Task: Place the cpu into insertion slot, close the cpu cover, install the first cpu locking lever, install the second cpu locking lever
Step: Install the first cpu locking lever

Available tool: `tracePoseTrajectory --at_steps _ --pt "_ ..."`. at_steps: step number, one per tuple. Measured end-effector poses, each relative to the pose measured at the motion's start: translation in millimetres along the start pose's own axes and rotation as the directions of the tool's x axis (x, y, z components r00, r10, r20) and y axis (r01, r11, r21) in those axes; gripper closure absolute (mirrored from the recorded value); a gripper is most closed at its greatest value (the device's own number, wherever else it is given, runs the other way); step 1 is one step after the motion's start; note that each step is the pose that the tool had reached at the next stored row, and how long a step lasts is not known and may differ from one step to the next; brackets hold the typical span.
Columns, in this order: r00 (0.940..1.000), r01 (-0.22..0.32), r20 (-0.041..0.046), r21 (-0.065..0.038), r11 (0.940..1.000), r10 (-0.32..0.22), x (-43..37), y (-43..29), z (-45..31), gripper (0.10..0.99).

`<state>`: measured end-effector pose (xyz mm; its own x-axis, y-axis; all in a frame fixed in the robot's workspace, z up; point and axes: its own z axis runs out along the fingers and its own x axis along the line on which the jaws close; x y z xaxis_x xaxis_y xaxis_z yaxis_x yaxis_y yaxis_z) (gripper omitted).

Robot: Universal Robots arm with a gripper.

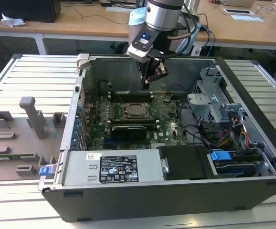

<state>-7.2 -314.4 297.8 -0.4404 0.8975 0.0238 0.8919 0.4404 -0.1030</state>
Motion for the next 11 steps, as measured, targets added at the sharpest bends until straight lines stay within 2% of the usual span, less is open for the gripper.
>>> tracePoseTrajectory --at_steps 2,5,10,11 --pt "0.9999 0.015 0.0016 0.000 0.9999 -0.015 0.0 0.0 0.0 0.976" --pt "0.9978 0.065 0.0067 0.002 0.9979 -0.065 0.0 0.0 0.0 0.976" --pt "0.9943 0.106 0.0109 0.003 0.9943 -0.106 0.0 0.0 0.0 0.976" --pt "0.9908 0.134 0.0137 0.004 0.9909 -0.134 0.0 0.0 0.0 0.976"
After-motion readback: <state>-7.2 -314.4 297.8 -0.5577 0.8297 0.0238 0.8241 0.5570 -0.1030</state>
